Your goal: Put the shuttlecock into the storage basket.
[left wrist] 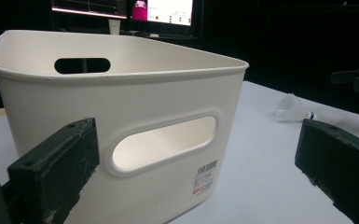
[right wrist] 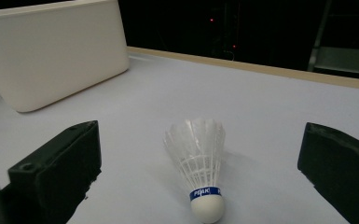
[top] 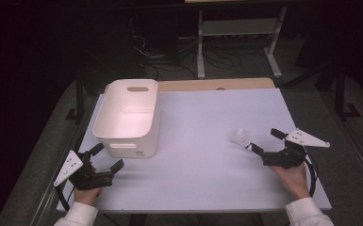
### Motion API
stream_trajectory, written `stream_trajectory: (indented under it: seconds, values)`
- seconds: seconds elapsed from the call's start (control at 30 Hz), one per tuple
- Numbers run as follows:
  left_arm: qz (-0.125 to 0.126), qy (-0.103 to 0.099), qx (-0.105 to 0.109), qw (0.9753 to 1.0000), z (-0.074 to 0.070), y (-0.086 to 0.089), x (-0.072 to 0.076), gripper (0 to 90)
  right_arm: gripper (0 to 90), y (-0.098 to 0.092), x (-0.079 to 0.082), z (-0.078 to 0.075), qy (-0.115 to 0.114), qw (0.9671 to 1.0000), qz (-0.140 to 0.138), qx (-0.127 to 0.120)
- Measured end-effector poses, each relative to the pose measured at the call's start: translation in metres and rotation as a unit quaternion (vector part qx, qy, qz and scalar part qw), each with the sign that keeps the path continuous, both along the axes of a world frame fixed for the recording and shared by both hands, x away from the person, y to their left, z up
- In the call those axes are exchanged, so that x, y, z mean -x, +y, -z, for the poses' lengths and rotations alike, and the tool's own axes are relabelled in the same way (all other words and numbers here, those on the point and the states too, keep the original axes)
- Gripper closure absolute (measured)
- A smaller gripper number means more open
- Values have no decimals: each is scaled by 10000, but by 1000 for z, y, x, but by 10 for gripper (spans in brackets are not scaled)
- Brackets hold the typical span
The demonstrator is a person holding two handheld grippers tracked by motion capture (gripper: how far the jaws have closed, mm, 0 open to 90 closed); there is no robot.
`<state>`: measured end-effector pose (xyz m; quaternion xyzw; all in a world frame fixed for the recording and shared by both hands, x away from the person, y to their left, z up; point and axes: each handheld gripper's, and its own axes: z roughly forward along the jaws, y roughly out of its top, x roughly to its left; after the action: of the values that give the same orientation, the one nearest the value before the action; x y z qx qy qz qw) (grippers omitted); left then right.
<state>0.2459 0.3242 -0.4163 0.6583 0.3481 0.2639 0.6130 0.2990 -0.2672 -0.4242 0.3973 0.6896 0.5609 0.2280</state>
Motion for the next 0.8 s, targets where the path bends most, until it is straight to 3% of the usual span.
stream_trajectory:
  seconds: [0.2, 0.37, 0.8]
  values:
    - [-38, 22, -34, 10000, 0, 0, 0, 0, 0, 1, 1, -3, -14, 10000, -29, 46]
    - [-32, 14, -55, 10000, 0, 0, 0, 0, 0, 5, -1, -5, 147, 9999, -53, 67]
    - [-6, 7, -59, 10000, 0, 0, 0, 0, 0, 14, -8, -18, 349, 9985, -117, 410]
